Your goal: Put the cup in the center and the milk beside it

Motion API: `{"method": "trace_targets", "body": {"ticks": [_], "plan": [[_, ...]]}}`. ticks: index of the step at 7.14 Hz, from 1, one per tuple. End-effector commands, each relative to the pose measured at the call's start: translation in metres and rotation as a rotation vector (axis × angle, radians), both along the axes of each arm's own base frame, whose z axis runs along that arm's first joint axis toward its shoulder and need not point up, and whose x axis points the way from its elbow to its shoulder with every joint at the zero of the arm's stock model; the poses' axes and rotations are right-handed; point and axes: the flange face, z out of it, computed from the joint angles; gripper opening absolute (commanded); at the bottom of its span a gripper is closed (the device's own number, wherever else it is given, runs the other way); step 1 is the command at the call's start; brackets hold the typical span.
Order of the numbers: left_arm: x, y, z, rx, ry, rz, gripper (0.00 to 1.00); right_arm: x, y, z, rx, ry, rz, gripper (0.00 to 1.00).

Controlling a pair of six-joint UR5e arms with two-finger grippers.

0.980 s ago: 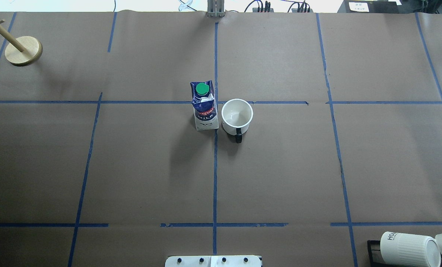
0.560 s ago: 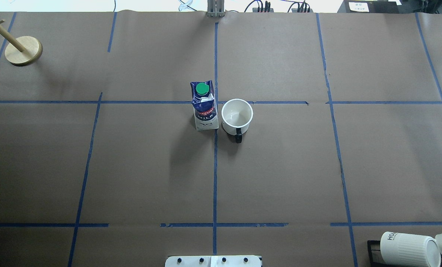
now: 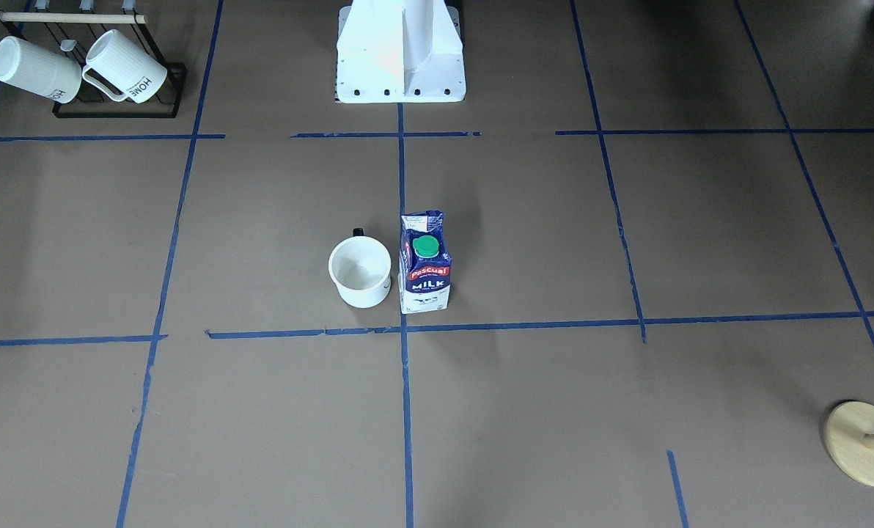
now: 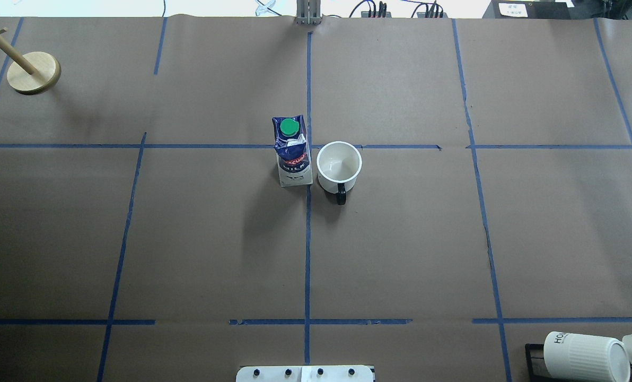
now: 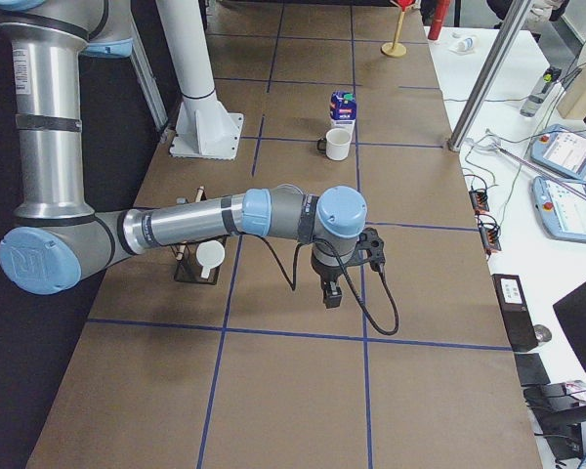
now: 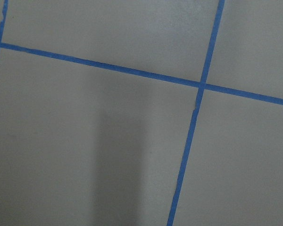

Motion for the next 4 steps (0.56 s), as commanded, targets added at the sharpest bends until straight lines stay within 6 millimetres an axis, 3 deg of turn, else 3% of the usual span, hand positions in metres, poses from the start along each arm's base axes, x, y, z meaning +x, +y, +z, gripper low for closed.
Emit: {"method": "trace_targets", "body": {"ticks": [1, 4], "plan": [[0.0013, 0.0005, 0.0006, 0.015, 0.004, 0.001, 1.0, -0.004, 0.0007, 0.0033, -0.003, 0.009, -0.011, 1.0], [0.0013, 0.0008, -0.003, 0.022, 0.002, 0.002, 1.0, -0.0051, 0.0029, 0.0048, -0.004, 0.005, -0.013, 1.0]]}}
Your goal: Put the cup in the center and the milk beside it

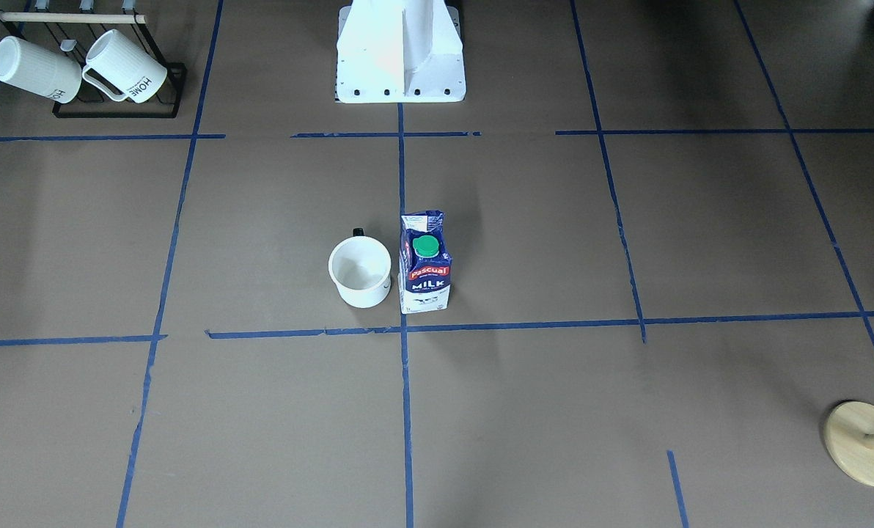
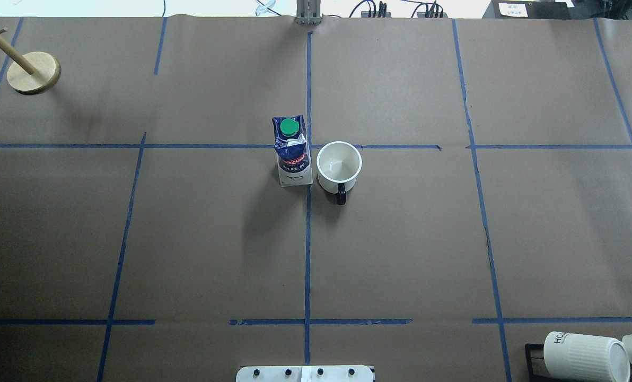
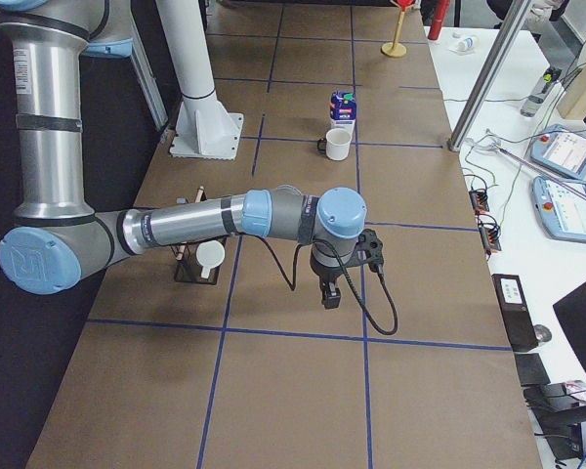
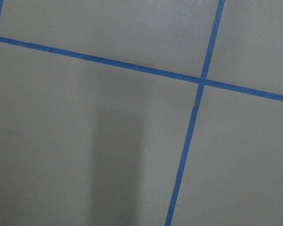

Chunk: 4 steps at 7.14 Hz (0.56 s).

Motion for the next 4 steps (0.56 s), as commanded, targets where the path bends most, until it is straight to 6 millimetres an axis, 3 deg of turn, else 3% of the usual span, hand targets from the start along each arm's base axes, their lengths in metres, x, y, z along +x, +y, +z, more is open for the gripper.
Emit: {"method": "trace_targets", "body": {"ticks": [1, 4], "plan": [[0.001, 0.0012, -0.0014, -0.001, 0.001, -0.002, 1.0, -0.0007, 0.0017, 0.0004, 0.0, -0.005, 0.0, 1.0], [0.0038, -0.0001, -0.0014, -0.003, 0.001, 0.002, 1.0, -0.0014, 0.0009, -0.0004, 0.002, -0.005, -0.001, 1.0]]}}
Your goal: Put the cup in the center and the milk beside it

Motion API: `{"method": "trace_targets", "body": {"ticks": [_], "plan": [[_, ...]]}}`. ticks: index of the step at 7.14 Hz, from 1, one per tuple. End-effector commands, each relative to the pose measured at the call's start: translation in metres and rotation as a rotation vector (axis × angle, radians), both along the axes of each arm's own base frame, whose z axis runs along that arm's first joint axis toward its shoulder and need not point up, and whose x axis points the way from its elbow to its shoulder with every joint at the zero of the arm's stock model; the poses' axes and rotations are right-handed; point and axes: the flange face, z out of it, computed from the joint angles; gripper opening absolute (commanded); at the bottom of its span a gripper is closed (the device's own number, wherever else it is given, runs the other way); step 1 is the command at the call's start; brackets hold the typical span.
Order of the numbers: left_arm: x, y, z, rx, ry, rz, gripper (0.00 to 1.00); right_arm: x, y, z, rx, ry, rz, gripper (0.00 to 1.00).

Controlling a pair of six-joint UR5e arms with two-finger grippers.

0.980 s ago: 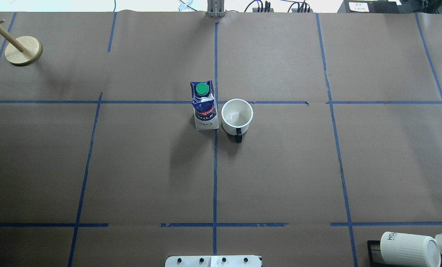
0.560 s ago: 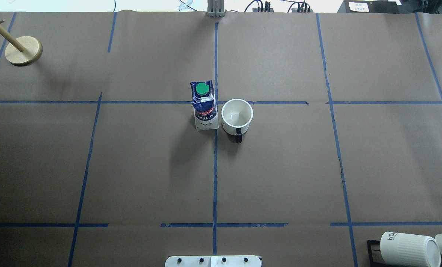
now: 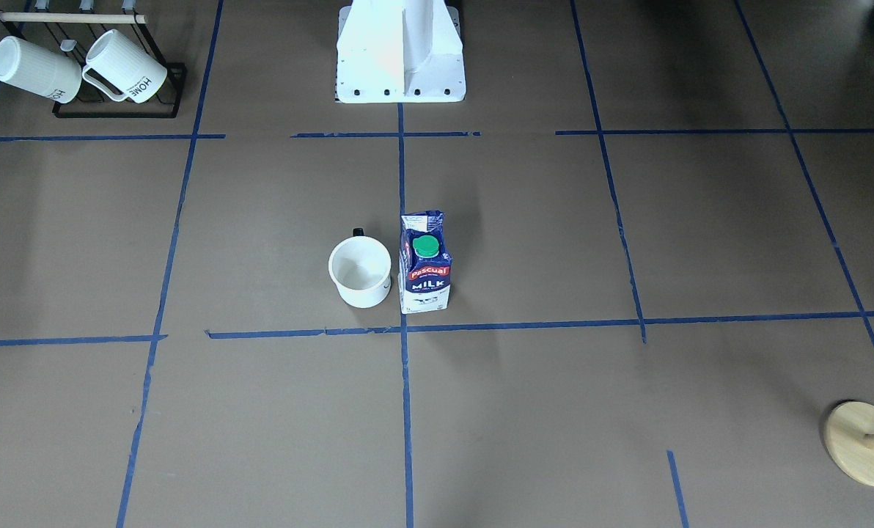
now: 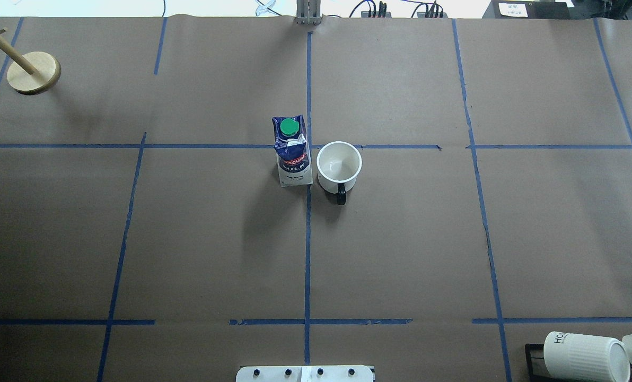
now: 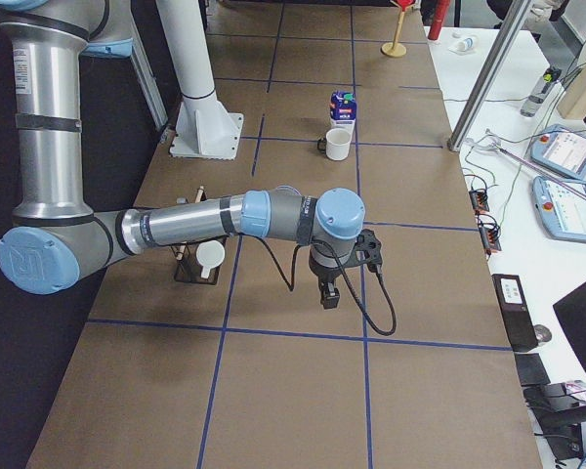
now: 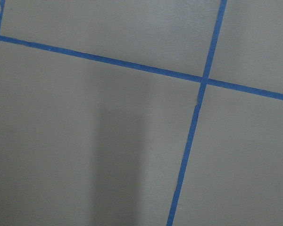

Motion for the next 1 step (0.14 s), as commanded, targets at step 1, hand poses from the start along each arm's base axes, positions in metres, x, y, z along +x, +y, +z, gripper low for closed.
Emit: {"method": "trace_targets", "body": {"ticks": [1], "plan": [[0.0001, -0.0053, -0.0045, 0.01, -0.006, 0.003, 1.0, -0.0017, -0.0021, -0.0017, 0.004, 0.002, -0.003, 1.0]]}}
